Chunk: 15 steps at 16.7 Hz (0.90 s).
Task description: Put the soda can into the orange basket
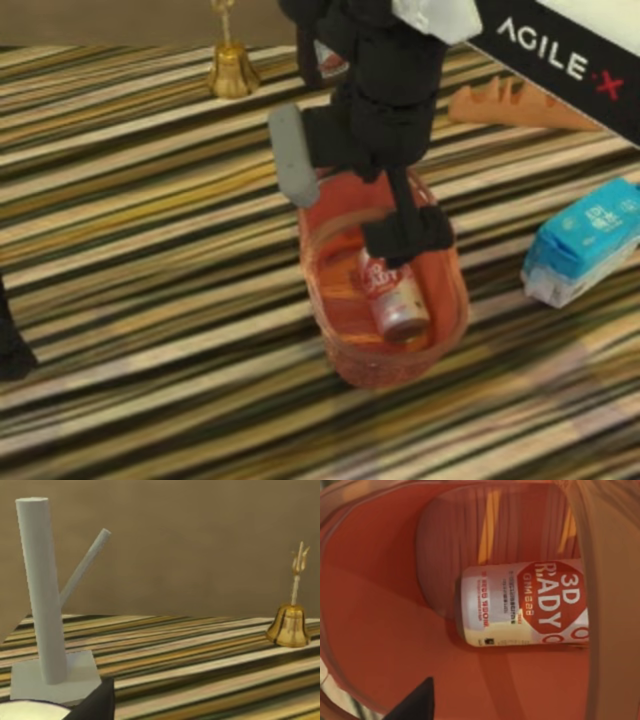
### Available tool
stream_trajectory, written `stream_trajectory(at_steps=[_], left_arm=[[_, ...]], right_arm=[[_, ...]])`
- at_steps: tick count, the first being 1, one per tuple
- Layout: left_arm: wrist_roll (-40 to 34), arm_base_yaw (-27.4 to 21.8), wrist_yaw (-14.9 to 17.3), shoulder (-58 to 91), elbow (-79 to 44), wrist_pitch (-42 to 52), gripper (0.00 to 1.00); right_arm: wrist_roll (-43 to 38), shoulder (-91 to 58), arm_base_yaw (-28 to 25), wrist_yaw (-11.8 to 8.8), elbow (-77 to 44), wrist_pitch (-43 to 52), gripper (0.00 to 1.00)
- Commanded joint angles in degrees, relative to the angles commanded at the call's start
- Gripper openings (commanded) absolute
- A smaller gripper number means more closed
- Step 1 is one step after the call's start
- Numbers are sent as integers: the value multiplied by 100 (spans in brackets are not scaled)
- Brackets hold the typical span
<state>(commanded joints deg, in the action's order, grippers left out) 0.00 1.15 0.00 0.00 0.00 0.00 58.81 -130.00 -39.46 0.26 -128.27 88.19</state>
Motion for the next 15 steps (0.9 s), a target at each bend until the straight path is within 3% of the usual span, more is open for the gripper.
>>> stream_trajectory(at_steps=[12, 15], left_arm=[[0, 0, 0, 0, 0, 0, 100], [0, 0, 0, 0, 0, 0, 100]], right_arm=[[-3, 106, -4, -1, 636, -530, 100], [-3, 106, -4, -1, 636, -530, 77]])
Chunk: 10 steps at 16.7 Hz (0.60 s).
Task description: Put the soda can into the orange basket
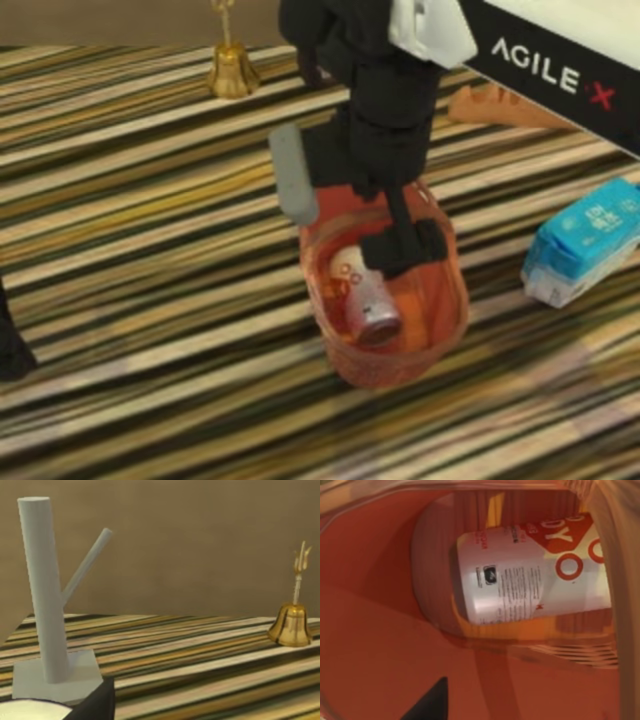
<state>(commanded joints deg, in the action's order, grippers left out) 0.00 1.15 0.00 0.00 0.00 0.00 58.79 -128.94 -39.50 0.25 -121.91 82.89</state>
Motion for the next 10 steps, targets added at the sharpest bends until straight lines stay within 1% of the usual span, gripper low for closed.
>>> stream_trajectory(at_steps=[10], left_arm=[[0, 0, 0, 0, 0, 0, 100]], right_arm=[[0, 0, 0, 0, 0, 0, 2]])
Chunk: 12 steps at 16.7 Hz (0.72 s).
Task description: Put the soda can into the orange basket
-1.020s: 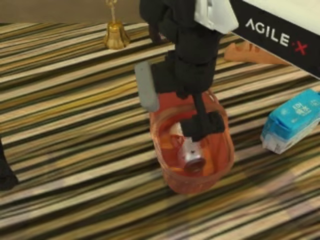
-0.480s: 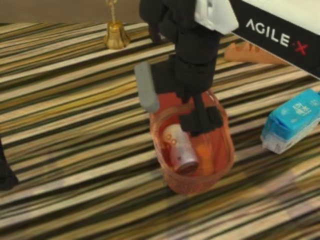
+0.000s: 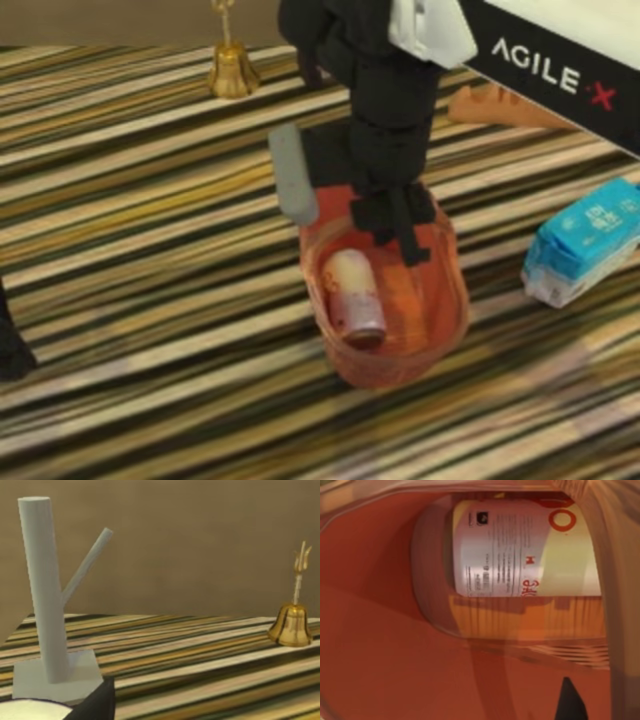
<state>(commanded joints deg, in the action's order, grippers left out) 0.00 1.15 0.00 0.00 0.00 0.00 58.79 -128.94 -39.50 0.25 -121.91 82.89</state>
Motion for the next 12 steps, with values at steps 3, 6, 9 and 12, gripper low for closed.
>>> stream_trajectory(at_steps=[3, 6, 9, 12], left_arm=[[0, 0, 0, 0, 0, 0, 100], [0, 0, 0, 0, 0, 0, 100], [0, 0, 0, 0, 0, 0, 100], [0, 0, 0, 0, 0, 0, 100]], right_arm=[[0, 0, 0, 0, 0, 0, 0], [0, 0, 0, 0, 0, 0, 0], [0, 0, 0, 0, 0, 0, 0], [0, 0, 0, 0, 0, 0, 0]])
